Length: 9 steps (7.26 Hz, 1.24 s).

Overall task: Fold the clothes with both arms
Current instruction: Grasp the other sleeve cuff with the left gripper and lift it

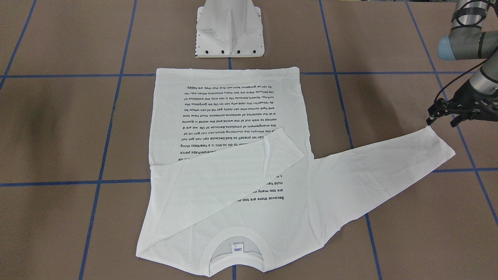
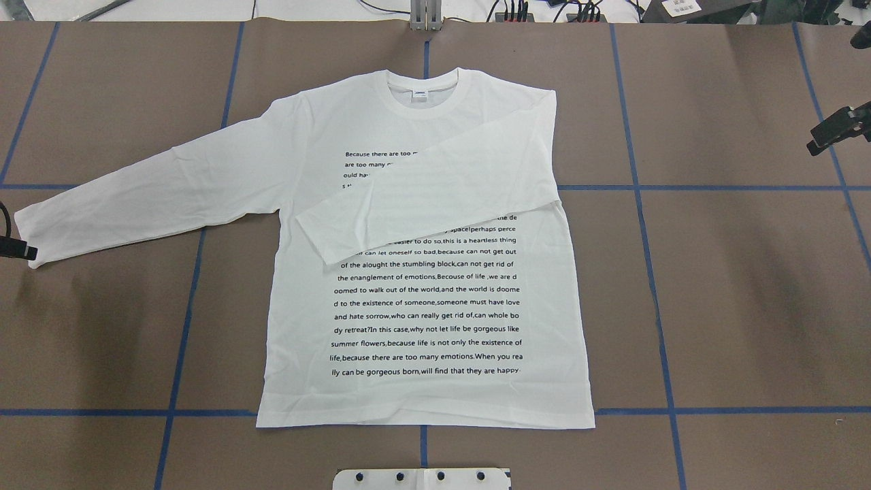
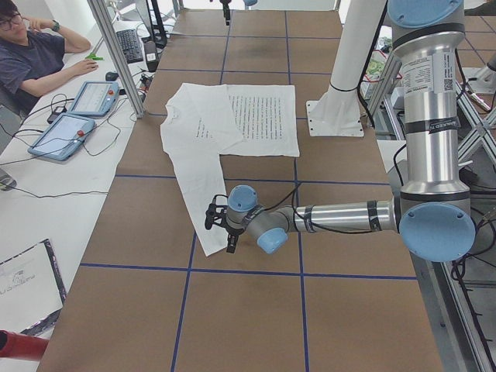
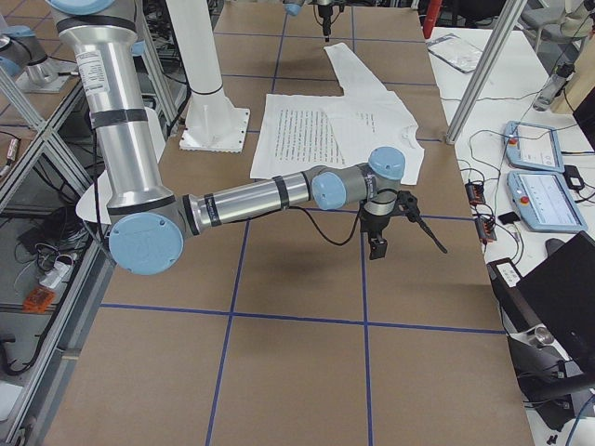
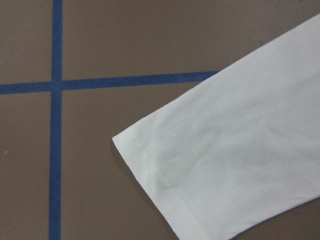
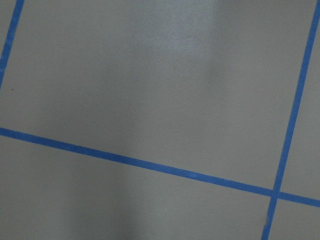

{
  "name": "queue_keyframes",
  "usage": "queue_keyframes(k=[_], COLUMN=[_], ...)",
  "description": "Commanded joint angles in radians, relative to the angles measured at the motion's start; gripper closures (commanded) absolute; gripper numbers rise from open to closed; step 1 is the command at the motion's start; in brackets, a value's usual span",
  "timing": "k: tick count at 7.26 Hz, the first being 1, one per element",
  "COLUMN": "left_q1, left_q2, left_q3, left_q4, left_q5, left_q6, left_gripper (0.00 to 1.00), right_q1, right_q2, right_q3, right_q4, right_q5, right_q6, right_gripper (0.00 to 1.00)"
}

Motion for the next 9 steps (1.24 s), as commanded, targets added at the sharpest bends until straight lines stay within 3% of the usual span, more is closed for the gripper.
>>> queue_keyframes(k=[1, 4, 6, 9], left_q1=[0.025, 0.026, 0.026, 0.04], left_q2=[-0.03, -0.064, -0.064, -0.061], left_q3=[0.035, 0.064, 0.066, 0.067], left_q4=[-0.001, 0.0, 0.002, 0.003], left_q5=[-0.001, 0.0, 0.0, 0.005], left_q6=[-0.003, 0.004, 0.01, 0.012], left_gripper=[0.14, 0.15, 0.26, 0.3], right_q1=[0.0, 0.0, 0.0, 0.0], right_q2=[-0.001, -0.001, -0.001, -0.001], right_q3=[0.001, 0.001, 0.004, 0.002], right_q4=[0.0, 0.0, 0.0, 0.0], right_q5=[0.0, 0.0, 0.003, 0.003], right_q6=[0.003, 0.003, 0.004, 0.007], right_gripper=[0.0, 0.0, 0.0, 0.0])
